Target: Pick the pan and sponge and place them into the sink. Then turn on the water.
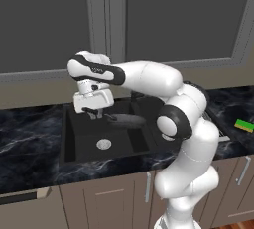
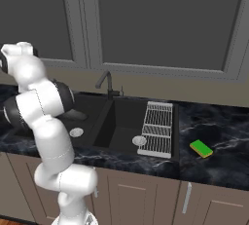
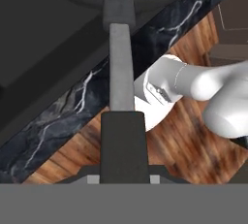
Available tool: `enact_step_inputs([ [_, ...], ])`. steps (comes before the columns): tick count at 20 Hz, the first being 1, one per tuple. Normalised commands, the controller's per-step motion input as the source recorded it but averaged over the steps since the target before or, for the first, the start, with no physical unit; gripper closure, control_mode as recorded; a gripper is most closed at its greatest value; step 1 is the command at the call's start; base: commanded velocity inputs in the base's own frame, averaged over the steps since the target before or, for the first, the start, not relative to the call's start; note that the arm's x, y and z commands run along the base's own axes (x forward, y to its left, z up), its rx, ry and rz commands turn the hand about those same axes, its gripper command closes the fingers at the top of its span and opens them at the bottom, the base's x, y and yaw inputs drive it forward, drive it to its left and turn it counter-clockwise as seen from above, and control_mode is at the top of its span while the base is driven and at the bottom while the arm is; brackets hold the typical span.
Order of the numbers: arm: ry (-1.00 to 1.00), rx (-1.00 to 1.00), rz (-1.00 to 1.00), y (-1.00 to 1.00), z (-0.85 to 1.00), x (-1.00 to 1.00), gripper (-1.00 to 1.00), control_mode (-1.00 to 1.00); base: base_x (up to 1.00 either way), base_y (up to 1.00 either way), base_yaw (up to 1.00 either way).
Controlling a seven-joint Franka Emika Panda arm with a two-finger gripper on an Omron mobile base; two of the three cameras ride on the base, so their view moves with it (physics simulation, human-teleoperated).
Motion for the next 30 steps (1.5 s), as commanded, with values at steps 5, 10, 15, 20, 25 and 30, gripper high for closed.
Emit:
enact_step_inputs([
  [5,0.02,0.0,0.04,-0.02,-0.33,0.04,1.0,-1.0,0.0,0.0,0.0],
  [10,0.0,0.01,0.02,-0.01,-0.33,0.15,1.0,-1.0,0.0,0.0,0.0],
  [15,-0.02,0.03,0.0,0.0,-0.25,0.23,1.0,-1.0,0.0,0.0,0.0],
  [20,-0.05,0.03,0.0,0.01,-0.25,0.24,1.0,-1.0,0.0,0.0,0.0],
  [25,-0.05,0.01,0.0,0.02,-0.27,0.28,1.0,-1.0,0.0,0.0,0.0],
  [30,-0.03,0.01,0.0,0.0,-0.31,0.31,1.0,-1.0,0.0,0.0,0.0],
])
